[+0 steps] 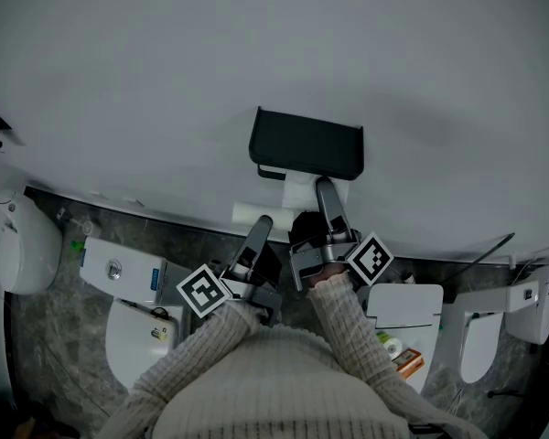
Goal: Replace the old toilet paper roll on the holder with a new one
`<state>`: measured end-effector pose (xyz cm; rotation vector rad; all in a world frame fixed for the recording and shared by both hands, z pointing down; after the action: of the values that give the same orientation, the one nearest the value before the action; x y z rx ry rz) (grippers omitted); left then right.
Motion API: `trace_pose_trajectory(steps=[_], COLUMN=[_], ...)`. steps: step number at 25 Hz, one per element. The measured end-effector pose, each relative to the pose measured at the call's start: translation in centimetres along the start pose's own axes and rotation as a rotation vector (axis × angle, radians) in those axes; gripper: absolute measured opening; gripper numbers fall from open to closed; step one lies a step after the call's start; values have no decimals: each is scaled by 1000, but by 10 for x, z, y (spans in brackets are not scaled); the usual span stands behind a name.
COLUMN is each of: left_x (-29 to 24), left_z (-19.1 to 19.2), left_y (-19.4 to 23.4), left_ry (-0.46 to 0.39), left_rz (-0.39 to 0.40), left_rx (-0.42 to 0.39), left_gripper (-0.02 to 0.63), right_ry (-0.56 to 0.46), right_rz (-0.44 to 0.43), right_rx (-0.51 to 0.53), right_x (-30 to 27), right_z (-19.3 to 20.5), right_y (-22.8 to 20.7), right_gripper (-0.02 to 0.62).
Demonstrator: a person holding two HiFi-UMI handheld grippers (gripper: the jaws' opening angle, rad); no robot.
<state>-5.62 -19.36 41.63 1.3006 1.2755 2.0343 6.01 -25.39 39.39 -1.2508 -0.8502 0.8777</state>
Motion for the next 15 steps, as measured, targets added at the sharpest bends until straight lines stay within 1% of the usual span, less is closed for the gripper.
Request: trace_pose_trajectory(steps=[15], left_x=[7], left_z=[-3], left_y=[-6], left_ry=[-7], left_rz=[6], left_rx=[1], left_gripper=[158], right_ry=[4], right_rz=[-7], right_rx=[-21], right_x=[-4], right_z=[9], right_y=[1], right_gripper=[417])
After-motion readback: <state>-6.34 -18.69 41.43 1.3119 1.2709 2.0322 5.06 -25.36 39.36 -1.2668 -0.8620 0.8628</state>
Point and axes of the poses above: the fingertips, and each gripper's own axes: x backward along the fingers, y to its left, z out of its underside, the point moved 2 cm from there along x, backward along the fingers, and after that the axes turned 15 degrees about z, right-handed, at the moved point
